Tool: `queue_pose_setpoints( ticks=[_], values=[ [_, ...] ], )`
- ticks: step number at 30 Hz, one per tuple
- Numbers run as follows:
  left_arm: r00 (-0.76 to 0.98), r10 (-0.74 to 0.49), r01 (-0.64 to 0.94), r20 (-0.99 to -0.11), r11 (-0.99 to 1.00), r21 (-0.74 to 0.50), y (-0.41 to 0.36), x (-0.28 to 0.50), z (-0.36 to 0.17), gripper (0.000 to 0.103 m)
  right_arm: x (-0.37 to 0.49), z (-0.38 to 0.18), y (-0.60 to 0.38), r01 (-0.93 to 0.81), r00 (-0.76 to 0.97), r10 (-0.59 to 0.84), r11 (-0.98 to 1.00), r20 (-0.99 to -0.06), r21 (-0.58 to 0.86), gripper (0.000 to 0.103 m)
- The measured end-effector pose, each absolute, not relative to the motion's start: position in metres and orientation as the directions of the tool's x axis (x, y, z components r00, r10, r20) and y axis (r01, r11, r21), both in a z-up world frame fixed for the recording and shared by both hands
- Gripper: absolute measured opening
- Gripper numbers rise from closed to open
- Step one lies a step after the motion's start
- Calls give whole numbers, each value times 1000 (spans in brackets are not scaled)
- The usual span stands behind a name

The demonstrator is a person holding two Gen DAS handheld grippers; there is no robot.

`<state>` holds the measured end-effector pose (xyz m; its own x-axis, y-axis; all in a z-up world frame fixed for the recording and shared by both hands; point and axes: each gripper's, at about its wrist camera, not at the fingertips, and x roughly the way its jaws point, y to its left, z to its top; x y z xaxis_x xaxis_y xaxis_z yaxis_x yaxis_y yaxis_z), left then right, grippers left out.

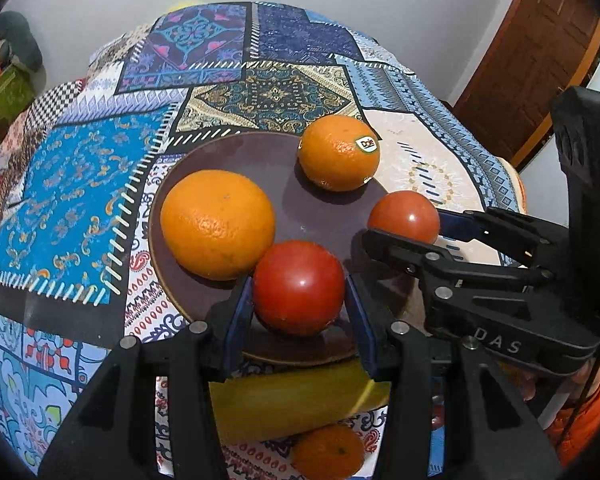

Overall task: Organize fruits
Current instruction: 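Carry both tomatoes onto the purple plate and open both grippers, then grasp a yellow corn cylinder with the right gripper while the left gripper approaches the other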

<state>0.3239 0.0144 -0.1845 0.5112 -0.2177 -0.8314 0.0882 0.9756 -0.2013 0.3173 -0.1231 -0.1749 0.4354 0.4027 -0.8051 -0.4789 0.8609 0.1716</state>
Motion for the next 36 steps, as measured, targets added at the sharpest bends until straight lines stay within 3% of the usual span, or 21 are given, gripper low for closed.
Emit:
queue_pose_setpoints(
  ticks=[15, 26, 31, 36],
  values=[
    [561, -213, 86, -800, 976, -200, 24, 301, -162, 49, 299, -146, -135, -492, 500, 416, 858, -759, 146, 48],
    [575, -181, 67, -798, 982, -174, 39, 263, -151, 69, 263, -137, -182, -425, 536, 381, 893, -753, 150, 53],
    [574, -159, 47, -803, 986, -162, 40, 250, -155, 87, 245, -143, -198, -406, 530, 363, 902, -766, 147, 54],
    [560, -141, 41, -817, 989, -142, 38, 251, -161, 90, 234, -157, -206, -397, 504, 347, 907, -791, 145, 55]
  ],
)
